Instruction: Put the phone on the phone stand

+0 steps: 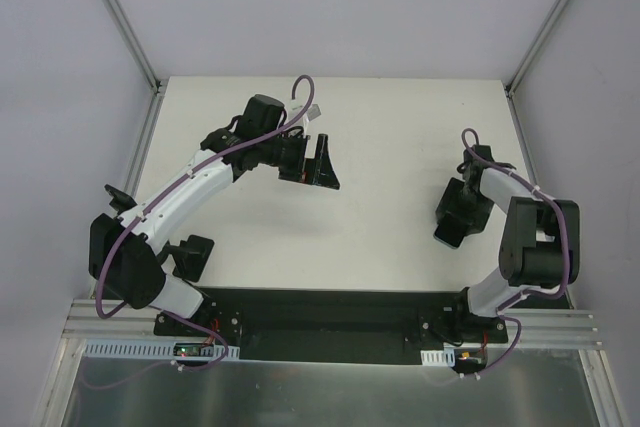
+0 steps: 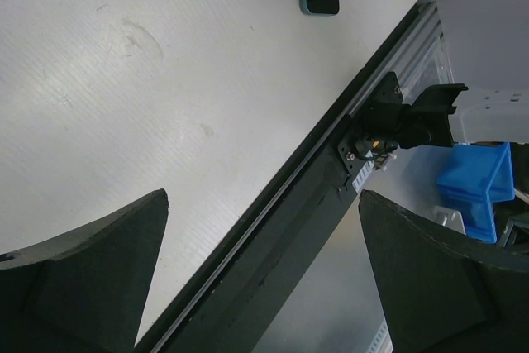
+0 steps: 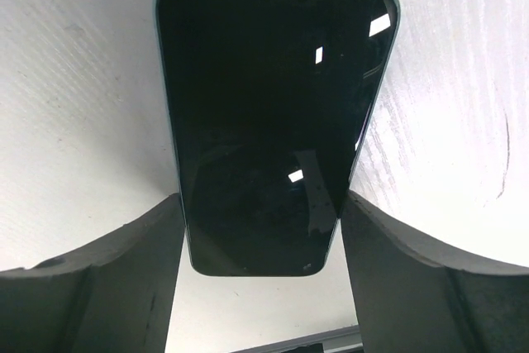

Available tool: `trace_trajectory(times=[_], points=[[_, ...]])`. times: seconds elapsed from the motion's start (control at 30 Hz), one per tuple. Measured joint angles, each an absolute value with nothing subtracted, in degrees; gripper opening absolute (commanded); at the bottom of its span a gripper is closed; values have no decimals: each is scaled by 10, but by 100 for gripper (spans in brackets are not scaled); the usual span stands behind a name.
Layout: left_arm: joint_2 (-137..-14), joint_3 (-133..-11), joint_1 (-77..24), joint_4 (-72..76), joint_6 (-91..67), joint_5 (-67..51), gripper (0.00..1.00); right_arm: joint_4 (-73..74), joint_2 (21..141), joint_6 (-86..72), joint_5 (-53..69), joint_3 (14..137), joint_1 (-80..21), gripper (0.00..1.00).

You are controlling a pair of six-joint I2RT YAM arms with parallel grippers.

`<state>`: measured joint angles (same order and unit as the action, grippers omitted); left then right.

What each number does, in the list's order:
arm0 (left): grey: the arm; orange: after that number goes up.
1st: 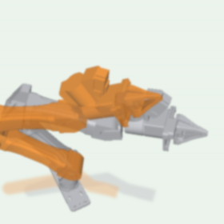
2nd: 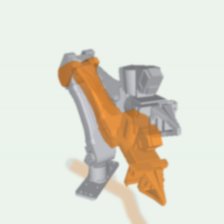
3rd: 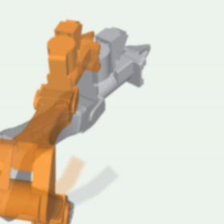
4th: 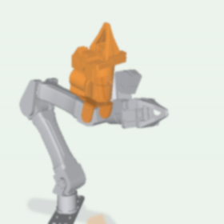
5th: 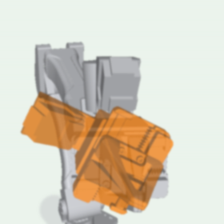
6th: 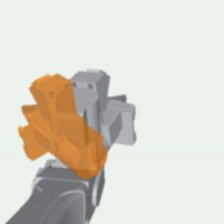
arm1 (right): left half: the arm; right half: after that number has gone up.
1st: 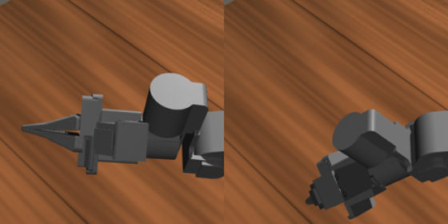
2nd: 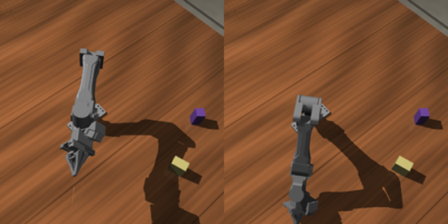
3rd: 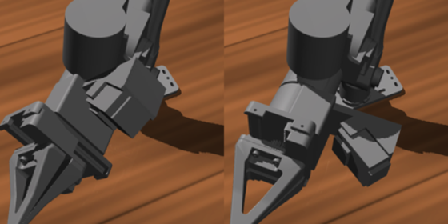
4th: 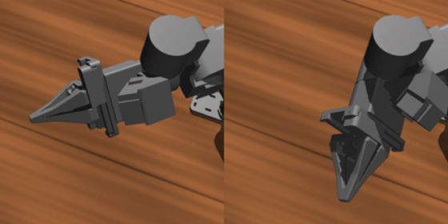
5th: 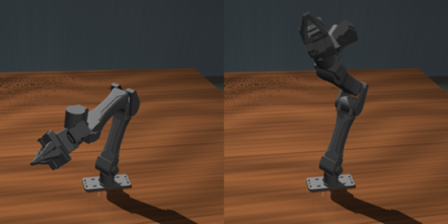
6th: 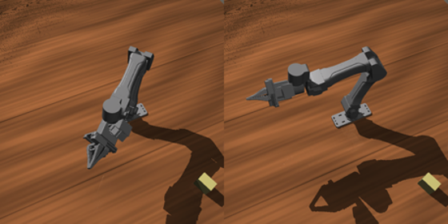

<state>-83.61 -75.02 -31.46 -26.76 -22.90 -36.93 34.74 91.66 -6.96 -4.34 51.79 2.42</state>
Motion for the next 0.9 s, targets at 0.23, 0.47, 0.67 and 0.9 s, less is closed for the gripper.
trace_trajectory(times=[0.23, 0.47, 0.67, 0.9], points=[[-841, -746, -315, -265, -229, -366, 94, 311, 878, -84, -41, 482, 18, 0], [-852, -743, -315, -259, -229, -380, 87, 233, 817, -167, 37, 426, 15, 1], [-889, -743, -322, -255, -229, -392, 86, 125, 785, -321, 127, 373, -38, 1], [-911, -731, -347, -247, -228, -389, 84, 36, 754, -515, 153, 360, -175, 1]])
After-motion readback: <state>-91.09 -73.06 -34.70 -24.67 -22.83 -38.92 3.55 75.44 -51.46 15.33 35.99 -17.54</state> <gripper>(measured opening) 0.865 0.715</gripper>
